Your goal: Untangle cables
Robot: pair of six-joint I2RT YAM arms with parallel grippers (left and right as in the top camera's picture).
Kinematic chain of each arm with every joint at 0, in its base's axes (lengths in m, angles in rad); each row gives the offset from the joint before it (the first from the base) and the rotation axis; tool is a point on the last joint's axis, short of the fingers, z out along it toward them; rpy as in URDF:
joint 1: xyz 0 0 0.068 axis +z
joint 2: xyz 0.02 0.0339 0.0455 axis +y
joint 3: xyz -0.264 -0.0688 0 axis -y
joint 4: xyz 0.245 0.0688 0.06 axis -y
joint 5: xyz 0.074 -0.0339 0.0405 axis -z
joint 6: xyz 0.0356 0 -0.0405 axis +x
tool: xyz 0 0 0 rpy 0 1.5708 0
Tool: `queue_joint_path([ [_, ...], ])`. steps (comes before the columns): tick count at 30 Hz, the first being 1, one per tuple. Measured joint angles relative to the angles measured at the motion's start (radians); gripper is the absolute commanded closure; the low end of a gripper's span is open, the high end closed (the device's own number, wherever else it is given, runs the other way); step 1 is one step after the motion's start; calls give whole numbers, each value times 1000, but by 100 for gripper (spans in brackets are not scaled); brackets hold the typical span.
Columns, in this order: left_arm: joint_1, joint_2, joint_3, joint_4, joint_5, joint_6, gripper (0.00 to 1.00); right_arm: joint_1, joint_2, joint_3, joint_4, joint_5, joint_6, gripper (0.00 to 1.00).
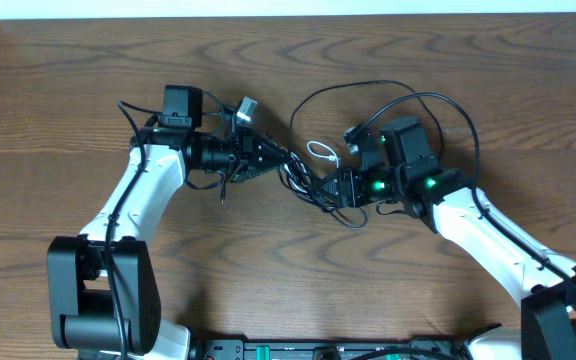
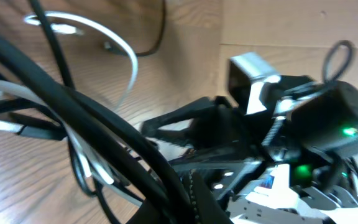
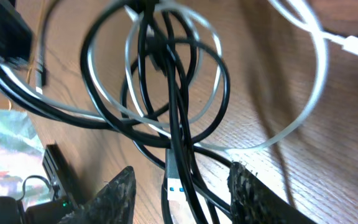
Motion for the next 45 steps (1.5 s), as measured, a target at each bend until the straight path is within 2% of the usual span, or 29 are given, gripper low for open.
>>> queue_joint_path([
  [2, 0, 0, 0, 21, 22, -6, 93, 10, 3, 0, -1, -1, -6, 72],
  [4, 0, 0, 0, 39, 39, -13, 93, 19, 3, 0, 2, -2, -13, 78],
  [8, 0, 0, 0, 63, 86, -29, 93, 32, 3, 0, 1, -2, -15, 76],
  [10, 0, 0, 0, 85, 123, -35, 92, 39, 3, 0, -1, 3, -16, 79],
  [14, -3, 0, 0, 104, 175, -46, 92, 50, 3, 0, 0, 23, -21, 99],
  [20, -23, 0, 0, 129, 198, -56, 93, 53, 3, 0, -11, 76, -2, 99],
  [24, -30, 0, 0, 132, 171, -56, 93, 53, 3, 0, -48, 192, 47, 99],
  [28, -31, 0, 0, 100, 51, -47, 93, 35, 3, 0, -69, 301, 87, 99],
  [36, -53, 0, 0, -134, -409, 28, 93, -34, -46, 2, -141, 496, 108, 99],
  [40, -61, 0, 0, -196, -518, 69, 93, -35, -101, 10, -190, 589, 113, 99],
  [45, -75, 0, 0, -230, -559, 99, 93, -31, -158, 24, -222, 658, 129, 99],
])
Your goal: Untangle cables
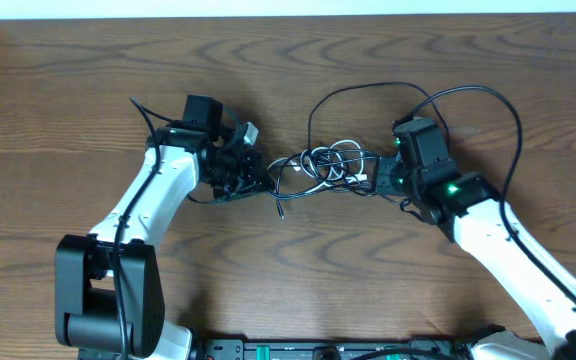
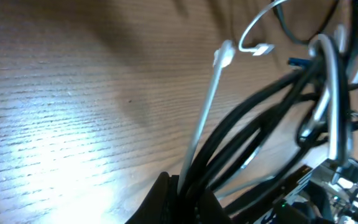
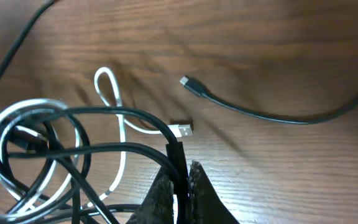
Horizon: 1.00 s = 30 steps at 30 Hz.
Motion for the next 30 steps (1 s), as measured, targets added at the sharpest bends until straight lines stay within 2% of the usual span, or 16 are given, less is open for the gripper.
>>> queue_joint_path([
  [3, 0, 0, 0, -64, -69, 5, 92, -2, -40, 0, -19, 79, 18, 99],
  [5, 15, 0, 0, -106, -136, 6, 77, -23, -66, 0, -29, 132, 20, 99],
  [7, 27, 0, 0, -142, -182, 8, 70, -33, -93, 0, -37, 129, 10, 99],
  [9, 30, 0, 0, -151, -203, 10, 58, -32, -111, 2, -49, 80, -12, 99],
  [14, 29, 0, 0, -126, -155, 16, 56, -32, -117, 4, -77, -56, -44, 99],
  [16, 29, 0, 0, -115, -128, 18, 56, -32, -117, 5, -46, -132, -68, 83],
  [17, 29, 0, 0, -112, -119, 20, 56, -32, -117, 5, -26, -177, -86, 78],
  [19, 29, 0, 0, -90, -106, 24, 56, -32, -115, 5, 15, -295, -121, 75],
  [21, 29, 0, 0, -63, -106, 24, 51, -31, -104, 6, 39, -378, -142, 76],
  [26, 25, 0, 0, -30, -198, 22, 51, -22, -45, 7, 60, -492, -159, 79],
  [30, 12, 0, 0, -30, -269, 16, 78, 20, 4, 7, 104, -566, -180, 78],
])
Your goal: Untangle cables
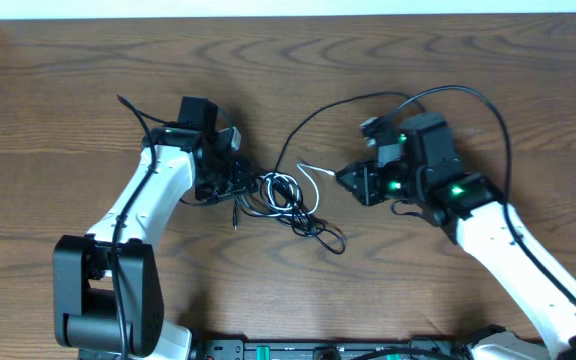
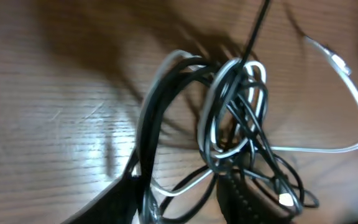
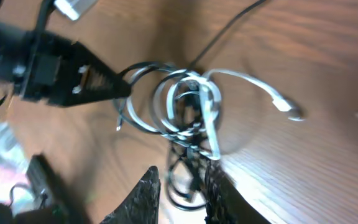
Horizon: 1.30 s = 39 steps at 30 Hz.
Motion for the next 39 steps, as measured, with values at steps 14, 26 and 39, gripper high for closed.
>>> queue_joint_path([
  [14, -74, 0, 0, -1, -28, -14, 93, 143, 107, 2, 170, 42, -9, 65],
  [26, -74, -5, 19, 21, 85, -9, 93, 172, 208, 2, 163, 130, 2, 54],
  [39, -75, -17, 25, 31, 105, 9, 36, 172, 349, 2, 163, 206, 2, 54],
])
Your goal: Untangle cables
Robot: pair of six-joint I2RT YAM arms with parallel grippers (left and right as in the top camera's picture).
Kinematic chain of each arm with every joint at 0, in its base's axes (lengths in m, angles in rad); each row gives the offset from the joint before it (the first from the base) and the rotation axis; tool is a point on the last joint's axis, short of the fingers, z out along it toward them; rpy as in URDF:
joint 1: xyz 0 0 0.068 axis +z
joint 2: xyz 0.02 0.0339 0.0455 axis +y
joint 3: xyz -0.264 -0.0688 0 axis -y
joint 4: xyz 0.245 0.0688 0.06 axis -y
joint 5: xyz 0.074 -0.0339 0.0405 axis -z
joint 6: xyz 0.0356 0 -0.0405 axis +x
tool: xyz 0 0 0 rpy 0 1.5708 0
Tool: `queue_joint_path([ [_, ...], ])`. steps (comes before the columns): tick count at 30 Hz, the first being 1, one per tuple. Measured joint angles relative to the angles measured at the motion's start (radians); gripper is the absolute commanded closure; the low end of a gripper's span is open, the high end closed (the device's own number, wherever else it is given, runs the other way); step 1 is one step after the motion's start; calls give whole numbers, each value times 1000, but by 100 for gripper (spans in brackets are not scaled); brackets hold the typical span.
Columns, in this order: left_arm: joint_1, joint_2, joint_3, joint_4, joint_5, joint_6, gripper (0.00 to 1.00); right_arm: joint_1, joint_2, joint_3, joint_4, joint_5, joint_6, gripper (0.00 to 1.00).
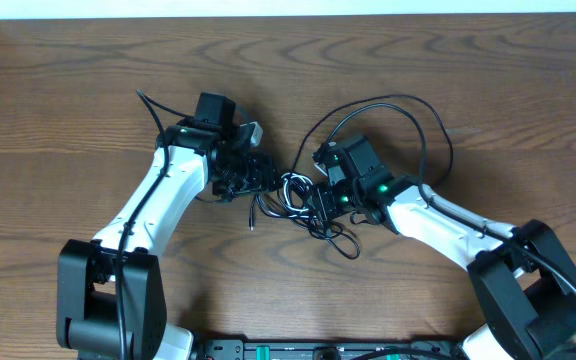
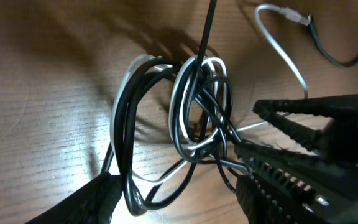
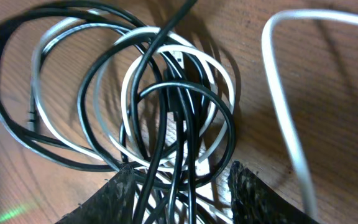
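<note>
A knot of black and white cables [image 1: 296, 195] lies at mid table between the two grippers. My left gripper [image 1: 264, 182] is at its left edge and open; in the left wrist view [image 2: 179, 200] a black loop [image 2: 126, 155] runs down between its fingers. My right gripper [image 1: 318, 200] is at the knot's right side and also open, and the right wrist view [image 3: 185, 200] shows several black strands [image 3: 173, 124] passing between its fingers. One right finger [image 2: 319, 109] shows in the left wrist view. A white cable [image 3: 281, 106] trails off to the right.
A long black cable [image 1: 440, 135] loops from the knot out behind the right arm. A thin black tail [image 1: 340, 240] curls toward the table's front. A short black end [image 1: 252, 217] sticks out below the left gripper. Bare wooden table [image 1: 68, 80] surrounds everything.
My right gripper has moved left from a spot clear of the knot and now straddles its right side. The left gripper's jaws stand wider, and the knot sits slightly further right.
First both grippers were close together at the knot, the right one open over it. Then both were shut on cables with the bundle stretched between them. Then the right was open and away, the knot resting by the left. Now both stand open around the knot.
</note>
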Motion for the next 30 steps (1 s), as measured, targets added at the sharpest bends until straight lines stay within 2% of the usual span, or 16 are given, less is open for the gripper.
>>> queue_joint_path([
  [3, 0, 0, 0, 55, 0, -1, 31, 2, 7, 0, -3, -1, 0, 54],
  [10, 0, 0, 6, 216, -34, -20, 30, 10, 7, 0, -18, -2, 0, 57],
  [17, -9, 0, 6, 243, -64, -24, 31, 11, 7, 0, -64, 21, 21, 59],
  [22, -56, 0, 2, 237, -68, -26, 38, 11, 7, 0, -92, 61, 66, 74],
  [25, -80, 0, -11, 230, -68, -27, 39, 11, 7, 1, -103, 72, 83, 99],
  [30, -103, 17, -27, 222, -68, -27, 38, 11, 7, 1, -118, 82, 93, 99],
])
